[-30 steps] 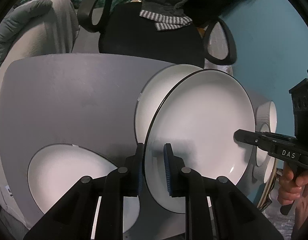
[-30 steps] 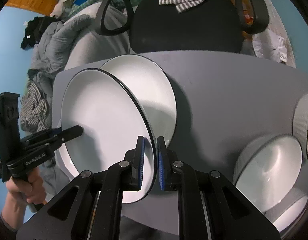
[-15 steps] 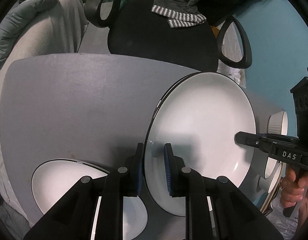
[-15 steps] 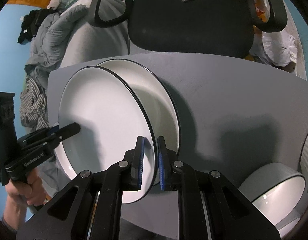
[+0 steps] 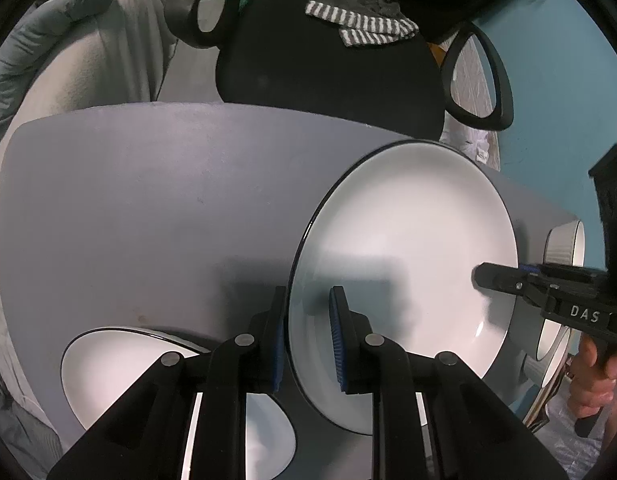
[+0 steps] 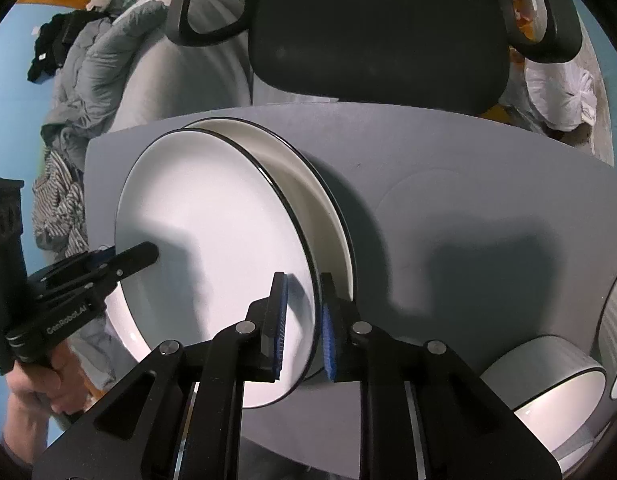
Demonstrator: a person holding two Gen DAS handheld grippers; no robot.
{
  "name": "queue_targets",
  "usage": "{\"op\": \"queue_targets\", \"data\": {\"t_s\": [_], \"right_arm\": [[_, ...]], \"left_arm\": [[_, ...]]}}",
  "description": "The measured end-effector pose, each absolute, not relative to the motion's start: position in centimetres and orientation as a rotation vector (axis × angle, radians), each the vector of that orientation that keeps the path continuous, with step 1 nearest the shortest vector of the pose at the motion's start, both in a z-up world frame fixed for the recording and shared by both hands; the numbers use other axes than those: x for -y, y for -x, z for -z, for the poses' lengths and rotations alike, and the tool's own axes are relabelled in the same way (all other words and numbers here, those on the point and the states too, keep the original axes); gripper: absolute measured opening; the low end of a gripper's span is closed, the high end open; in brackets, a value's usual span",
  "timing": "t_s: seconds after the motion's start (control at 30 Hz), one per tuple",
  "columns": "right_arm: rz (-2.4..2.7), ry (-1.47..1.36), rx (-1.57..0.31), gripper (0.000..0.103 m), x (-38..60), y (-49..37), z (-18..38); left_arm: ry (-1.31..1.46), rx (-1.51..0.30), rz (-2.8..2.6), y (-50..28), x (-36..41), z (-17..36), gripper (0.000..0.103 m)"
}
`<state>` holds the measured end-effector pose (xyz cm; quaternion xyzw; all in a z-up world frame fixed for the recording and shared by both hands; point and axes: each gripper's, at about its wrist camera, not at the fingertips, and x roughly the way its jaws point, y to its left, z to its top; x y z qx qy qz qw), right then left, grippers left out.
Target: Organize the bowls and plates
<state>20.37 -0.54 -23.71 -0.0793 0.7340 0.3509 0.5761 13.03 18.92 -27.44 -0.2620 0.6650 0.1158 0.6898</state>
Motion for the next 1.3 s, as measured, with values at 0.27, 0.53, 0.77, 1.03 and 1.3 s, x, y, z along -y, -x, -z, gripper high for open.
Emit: {"op": "queue_targets", "data": {"t_s": [0.27, 0.53, 0.77, 1.03, 1.3], "right_arm": [[-0.826, 0.235, -1.733, 0.057, -0.7, -20.4, 23.0], [-0.762, 0.252, -1.731, 0.065, -1.1, -20.0, 22.7], [-0.717, 0.242, -1.723, 0.067, -1.1, -19.6, 22.5], [-0.658, 0.247, -1.724, 0.067, -1.0, -19.1, 22.2], [-0.589, 0.265, -1.711, 0.074, -0.6, -18.7, 21.6]], "left_arm": [[0.550, -1.500, -0.297, -12.6, -18.3, 27.5, 0.027], [0.541, -1.472, -0.329, -11.4, -19.1, 26.2, 0.049], [0.579, -1.463, -0.320, -10.6, -19.4, 25.6, 0.049], [0.622, -1.456, -0.304, -9.0, -19.7, 25.0, 0.049], [0.685, -1.443, -0.300, -7.2, -20.0, 24.4, 0.050]]}}
